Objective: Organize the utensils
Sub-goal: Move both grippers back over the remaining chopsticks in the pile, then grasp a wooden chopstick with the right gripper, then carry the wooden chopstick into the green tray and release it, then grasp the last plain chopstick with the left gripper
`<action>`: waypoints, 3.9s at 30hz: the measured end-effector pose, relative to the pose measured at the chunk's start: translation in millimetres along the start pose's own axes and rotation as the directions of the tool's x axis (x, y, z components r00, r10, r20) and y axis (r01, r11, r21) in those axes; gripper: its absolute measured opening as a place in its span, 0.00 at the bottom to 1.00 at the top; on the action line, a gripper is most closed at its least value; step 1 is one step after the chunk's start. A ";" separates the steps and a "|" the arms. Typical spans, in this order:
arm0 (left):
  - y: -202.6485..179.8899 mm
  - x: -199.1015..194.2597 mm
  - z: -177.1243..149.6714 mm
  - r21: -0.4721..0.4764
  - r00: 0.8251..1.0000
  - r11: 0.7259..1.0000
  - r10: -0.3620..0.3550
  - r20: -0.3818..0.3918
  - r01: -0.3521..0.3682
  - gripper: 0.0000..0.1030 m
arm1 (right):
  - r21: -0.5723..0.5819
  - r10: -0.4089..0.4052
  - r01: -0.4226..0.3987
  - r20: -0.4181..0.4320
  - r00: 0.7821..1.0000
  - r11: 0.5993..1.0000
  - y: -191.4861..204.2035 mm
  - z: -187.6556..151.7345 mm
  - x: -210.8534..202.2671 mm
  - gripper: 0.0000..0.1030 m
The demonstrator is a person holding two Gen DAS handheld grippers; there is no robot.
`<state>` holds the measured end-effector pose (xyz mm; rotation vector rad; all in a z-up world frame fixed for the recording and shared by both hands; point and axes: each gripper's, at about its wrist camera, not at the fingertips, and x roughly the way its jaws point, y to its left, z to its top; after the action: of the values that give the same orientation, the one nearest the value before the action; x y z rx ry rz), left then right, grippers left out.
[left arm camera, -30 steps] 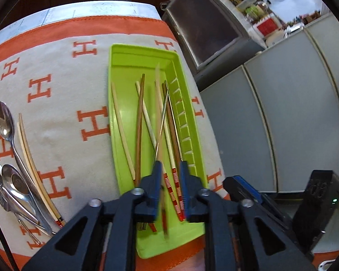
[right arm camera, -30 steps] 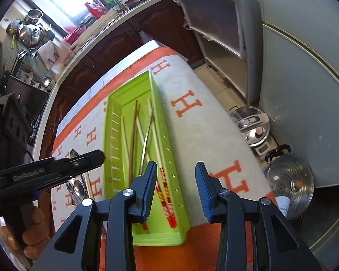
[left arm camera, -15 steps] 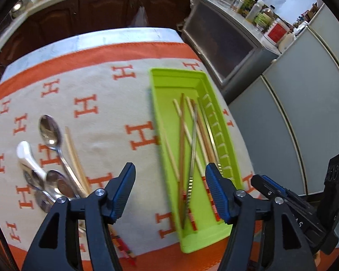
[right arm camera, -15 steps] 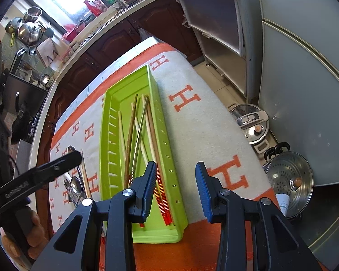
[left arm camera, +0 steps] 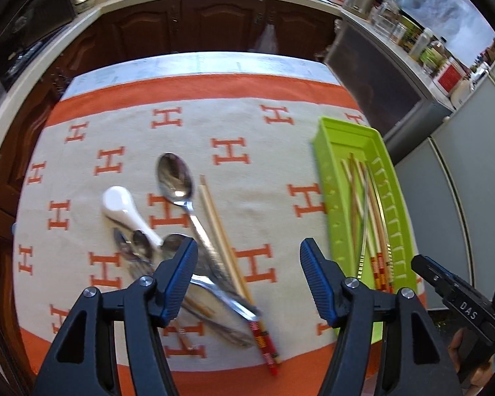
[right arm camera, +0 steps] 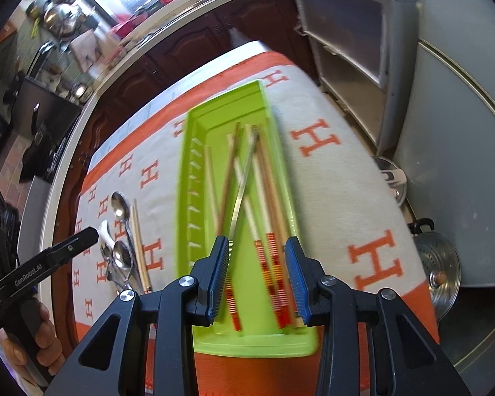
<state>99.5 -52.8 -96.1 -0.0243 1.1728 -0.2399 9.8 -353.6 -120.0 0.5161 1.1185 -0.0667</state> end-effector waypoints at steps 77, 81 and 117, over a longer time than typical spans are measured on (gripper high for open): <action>43.6 62.0 23.9 -0.100 0.972 0.987 -0.141 -0.189 0.123 0.51 | -0.212 -0.026 0.001 -0.114 0.993 0.977 69.5 30.3 14.9 0.06; 33.2 72.9 22.4 -0.096 0.966 0.989 -0.129 -0.224 0.109 0.49 | -0.178 -0.056 0.039 -0.091 0.994 0.983 39.1 37.9 8.8 0.06; -33.2 112.3 -16.8 -0.021 0.942 0.999 -0.041 -0.332 0.036 0.33 | -0.121 -0.004 -0.009 -0.106 0.994 0.993 20.4 22.1 33.3 0.16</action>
<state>119.4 -105.8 -200.0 -0.0205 1.5124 -0.2773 49.5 -338.4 -134.2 0.4162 1.2178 0.0316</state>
